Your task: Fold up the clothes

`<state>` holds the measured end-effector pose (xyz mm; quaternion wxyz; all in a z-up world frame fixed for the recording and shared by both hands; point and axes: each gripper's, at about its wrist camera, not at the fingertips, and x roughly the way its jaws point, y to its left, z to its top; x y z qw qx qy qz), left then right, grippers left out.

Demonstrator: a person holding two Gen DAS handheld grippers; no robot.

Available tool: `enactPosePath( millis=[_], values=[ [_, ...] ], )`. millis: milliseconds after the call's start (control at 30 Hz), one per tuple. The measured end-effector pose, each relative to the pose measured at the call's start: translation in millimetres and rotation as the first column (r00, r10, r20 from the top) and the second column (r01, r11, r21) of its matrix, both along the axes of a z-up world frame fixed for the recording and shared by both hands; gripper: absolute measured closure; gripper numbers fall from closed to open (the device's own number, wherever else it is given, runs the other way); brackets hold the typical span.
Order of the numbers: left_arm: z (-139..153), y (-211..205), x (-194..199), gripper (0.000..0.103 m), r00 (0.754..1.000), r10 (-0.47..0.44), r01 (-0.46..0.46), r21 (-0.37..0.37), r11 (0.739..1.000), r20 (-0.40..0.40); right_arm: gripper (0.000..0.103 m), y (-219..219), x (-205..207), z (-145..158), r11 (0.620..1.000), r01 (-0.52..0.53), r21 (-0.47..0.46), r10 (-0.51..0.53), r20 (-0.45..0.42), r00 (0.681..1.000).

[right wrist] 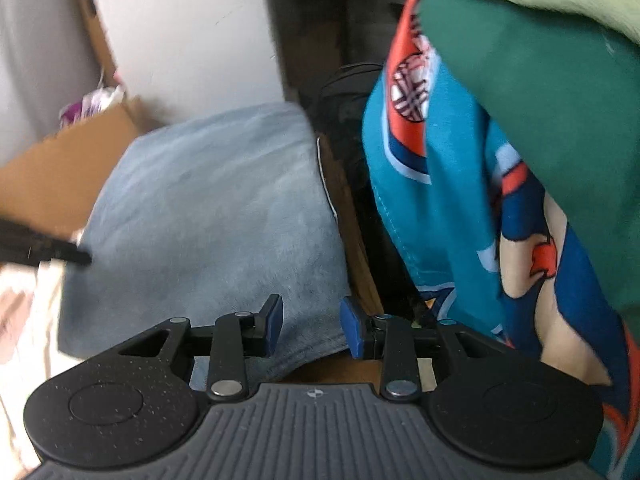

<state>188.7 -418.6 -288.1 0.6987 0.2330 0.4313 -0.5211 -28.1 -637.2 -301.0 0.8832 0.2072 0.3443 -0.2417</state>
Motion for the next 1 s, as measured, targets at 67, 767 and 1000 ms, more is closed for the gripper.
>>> enactPosePath(
  millis=[67, 767, 1000],
  values=[
    [-1, 6, -1, 0.054, 0.999, 0.025, -0.025, 0.004, 1.000, -0.040, 0.061, -2, 0, -5, 0.999, 0.025, 0.038, -0.026, 0.020, 0.999],
    [-10, 20, -23, 0.088, 0.989, 0.066, -0.064, 0.021, 0.998, -0.134, 0.047, -6, -8, -79, 0.779, 0.144, 0.610, -0.311, 0.177, 0.934],
    [-6, 27, -27, 0.095, 0.987, 0.091, -0.083, 0.069, 0.994, -0.129, 0.073, 6, -11, -79, 0.768, 0.098, 0.632, -0.272, 0.185, 0.944]
  ],
)
